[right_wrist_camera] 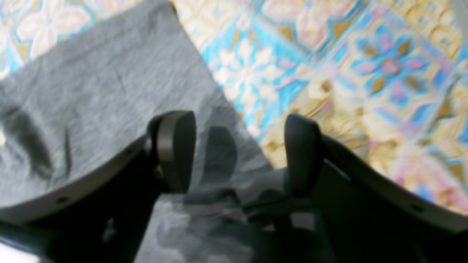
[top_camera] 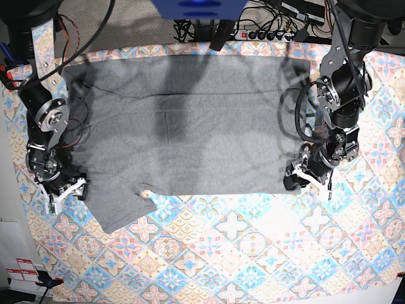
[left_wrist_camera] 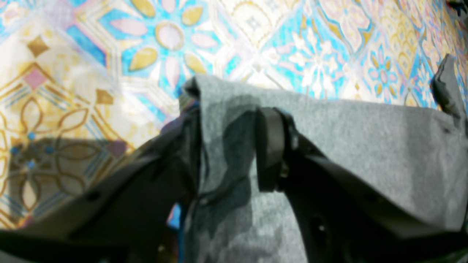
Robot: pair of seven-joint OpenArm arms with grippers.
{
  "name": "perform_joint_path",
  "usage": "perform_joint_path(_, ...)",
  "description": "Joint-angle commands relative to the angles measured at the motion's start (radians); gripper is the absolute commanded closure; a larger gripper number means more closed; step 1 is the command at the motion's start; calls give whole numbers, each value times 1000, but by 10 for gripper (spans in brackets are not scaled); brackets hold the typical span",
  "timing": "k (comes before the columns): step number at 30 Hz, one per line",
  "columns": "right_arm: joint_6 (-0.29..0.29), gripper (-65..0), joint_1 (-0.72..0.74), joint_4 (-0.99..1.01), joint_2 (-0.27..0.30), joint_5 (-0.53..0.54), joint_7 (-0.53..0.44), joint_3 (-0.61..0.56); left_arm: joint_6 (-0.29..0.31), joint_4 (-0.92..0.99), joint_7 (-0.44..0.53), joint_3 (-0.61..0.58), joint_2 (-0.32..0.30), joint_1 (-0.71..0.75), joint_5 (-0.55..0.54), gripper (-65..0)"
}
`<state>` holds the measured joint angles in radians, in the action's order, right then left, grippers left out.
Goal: Fold the T-shirt properly
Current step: 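Lower both grippers and pinch the shirt's side edges near the hem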
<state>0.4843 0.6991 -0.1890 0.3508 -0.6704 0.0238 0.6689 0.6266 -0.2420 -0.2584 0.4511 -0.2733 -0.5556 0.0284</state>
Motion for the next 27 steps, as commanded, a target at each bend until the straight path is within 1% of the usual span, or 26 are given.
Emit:
perform_joint_path(1, 3, -381, 34, -13, 9, 11, -32, 2, -15, 3, -69, -4, -8, 2, 49, -213)
perform_joint_path(4, 1, -381, 31, -13, 9, 11, -34, 2, 43, 3, -69, -4, -21, 2, 49, -210)
perform_joint_path(6, 1, -381, 29, -13, 9, 10, -32, 2, 62, 3, -69, -4, -24, 2, 49, -210)
perform_joint_path(14, 1, -381, 0, -10, 9, 8, -34, -5, 66, 3, -68, -4, -30, 22, 48, -210)
perform_joint_path(18, 1, -381, -9, 50, 9, 7, -38, -7, 66, 3, -68, -4, -30, 24, 48, -210)
perform_joint_path(23, 1, -381, -11, 58, 6, 7, -38, -8, 66, 3, -69, -4, -30, 38, 48, -210)
perform_joint_path(26, 1, -381, -12, 59, 1, -32, -35, -21, 66, 3, -69, -4, -31, 47, 48, -210)
perform_joint_path(27, 1, -381, -12, 59, -14, -45, -34, -30, 66, 3, -69, -4, -31, 49, 48, -210)
